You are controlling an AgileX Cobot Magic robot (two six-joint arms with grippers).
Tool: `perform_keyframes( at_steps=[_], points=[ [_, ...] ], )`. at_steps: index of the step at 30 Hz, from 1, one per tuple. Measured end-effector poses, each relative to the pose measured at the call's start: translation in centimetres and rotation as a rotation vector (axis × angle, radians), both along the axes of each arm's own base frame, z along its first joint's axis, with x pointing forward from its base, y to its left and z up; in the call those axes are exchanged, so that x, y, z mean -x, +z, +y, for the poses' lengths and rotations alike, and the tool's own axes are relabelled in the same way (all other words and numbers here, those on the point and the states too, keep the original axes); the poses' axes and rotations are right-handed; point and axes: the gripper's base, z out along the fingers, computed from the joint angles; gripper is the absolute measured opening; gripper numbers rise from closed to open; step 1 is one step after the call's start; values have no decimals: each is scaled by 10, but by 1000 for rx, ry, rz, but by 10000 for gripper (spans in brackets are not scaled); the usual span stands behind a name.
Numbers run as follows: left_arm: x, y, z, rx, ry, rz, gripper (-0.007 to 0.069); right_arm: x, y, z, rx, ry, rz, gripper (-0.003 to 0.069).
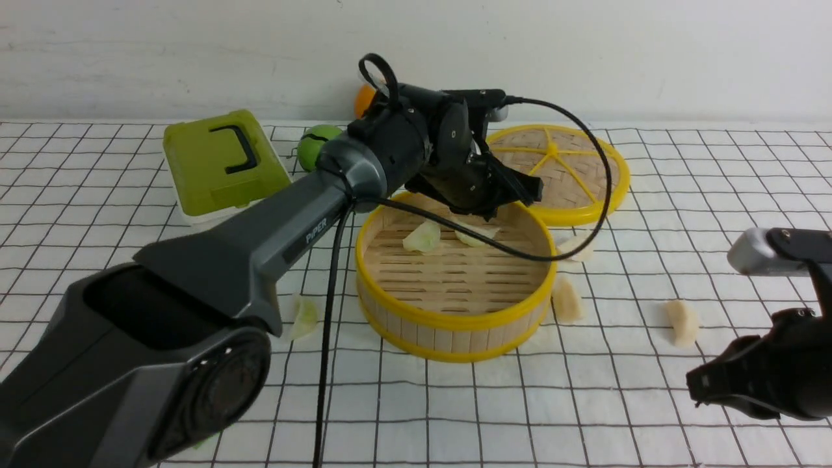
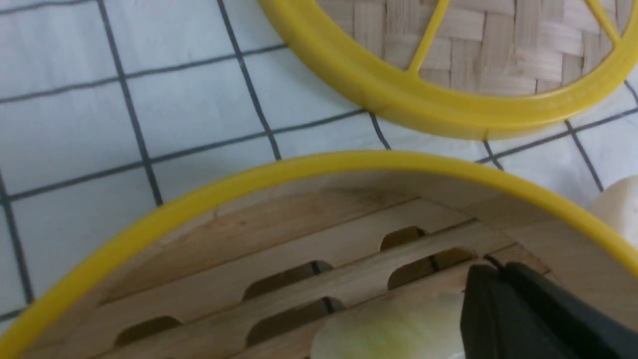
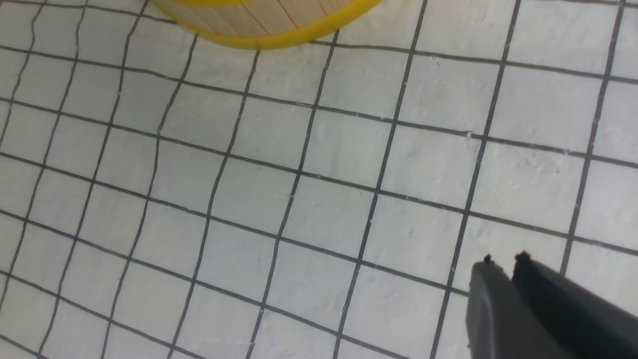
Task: Put the dumplings into the steamer on the table with the white tablecloth.
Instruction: 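Reach for and grasp a dumpling on the table with the left gripper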
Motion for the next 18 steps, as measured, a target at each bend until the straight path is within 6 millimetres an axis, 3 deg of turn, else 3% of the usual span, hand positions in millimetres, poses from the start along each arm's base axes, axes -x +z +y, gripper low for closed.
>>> perform_keyframes(
  at_steps=[8,13,18],
  points=[
    [7,-7,-1,-18,-13,94,-13,0,0,0,-1,0,0,57],
    [23,1,7,-125,-78,218,-13,0,0,0,-1,0,0,57],
    [27,21,13,-159,-87,196,-13,0,0,0,-1,0,1,59]
  ],
)
